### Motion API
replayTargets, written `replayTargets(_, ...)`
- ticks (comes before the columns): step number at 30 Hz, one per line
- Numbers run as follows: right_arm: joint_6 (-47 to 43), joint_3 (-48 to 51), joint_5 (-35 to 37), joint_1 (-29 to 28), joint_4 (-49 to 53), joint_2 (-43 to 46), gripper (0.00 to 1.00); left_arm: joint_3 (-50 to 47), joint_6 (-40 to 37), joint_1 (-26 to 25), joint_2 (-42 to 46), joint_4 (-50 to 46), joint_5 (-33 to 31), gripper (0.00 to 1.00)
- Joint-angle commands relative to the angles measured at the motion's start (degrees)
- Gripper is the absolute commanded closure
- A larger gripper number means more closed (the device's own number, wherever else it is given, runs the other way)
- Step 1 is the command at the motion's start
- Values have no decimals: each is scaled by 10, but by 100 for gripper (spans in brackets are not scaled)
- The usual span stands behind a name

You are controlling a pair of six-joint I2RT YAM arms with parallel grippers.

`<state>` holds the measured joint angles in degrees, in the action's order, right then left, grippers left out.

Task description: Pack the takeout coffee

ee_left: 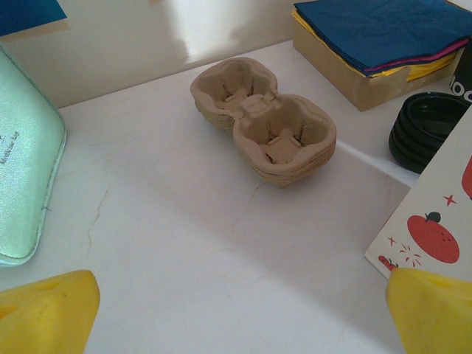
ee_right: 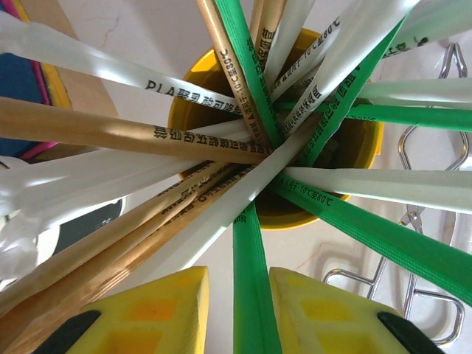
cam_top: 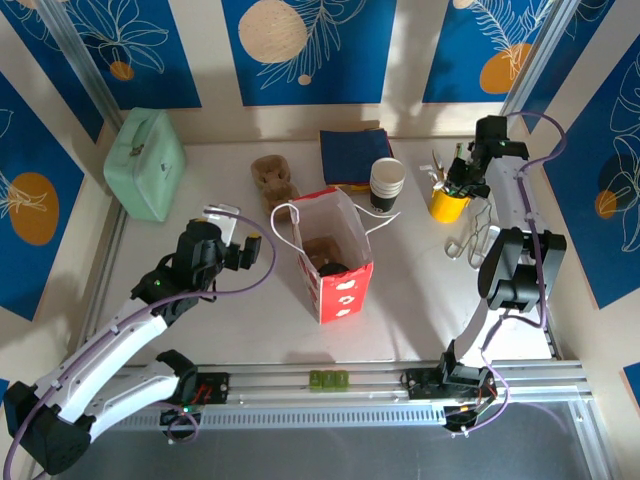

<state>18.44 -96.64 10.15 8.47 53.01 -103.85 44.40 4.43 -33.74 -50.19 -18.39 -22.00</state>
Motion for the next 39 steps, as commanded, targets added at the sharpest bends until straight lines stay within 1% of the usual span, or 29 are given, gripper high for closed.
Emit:
replayTargets(1, -6, -18, 7, 1, -1, -13, 73, 3, 4, 8, -2, 11, 10, 1)
replayTargets(5, -10, -28, 15, 0, 2, -20, 73, 4, 4, 9, -3, 11, 10, 1)
replayTargets(12, -11, -50, 51, 1, 11, -30, 71, 4, 8, 10, -2, 9, 11, 1)
replayTargets(18, -6, -53, 30, 1, 12, -30, 72, 2, 8, 10, -3, 10, 10, 1)
replayTargets(25, 0, -28, 21, -4, 4, -17, 78, 0, 9, 10, -3, 7, 9, 1)
replayTargets(31, -3, -42, 31, -7, 19, -16, 86, -1, 11, 11, -4, 9, 11, 1)
replayTargets(39, -19, -78, 53, -11, 62, 5, 91, 1, 11, 11, -4, 10, 12, 1)
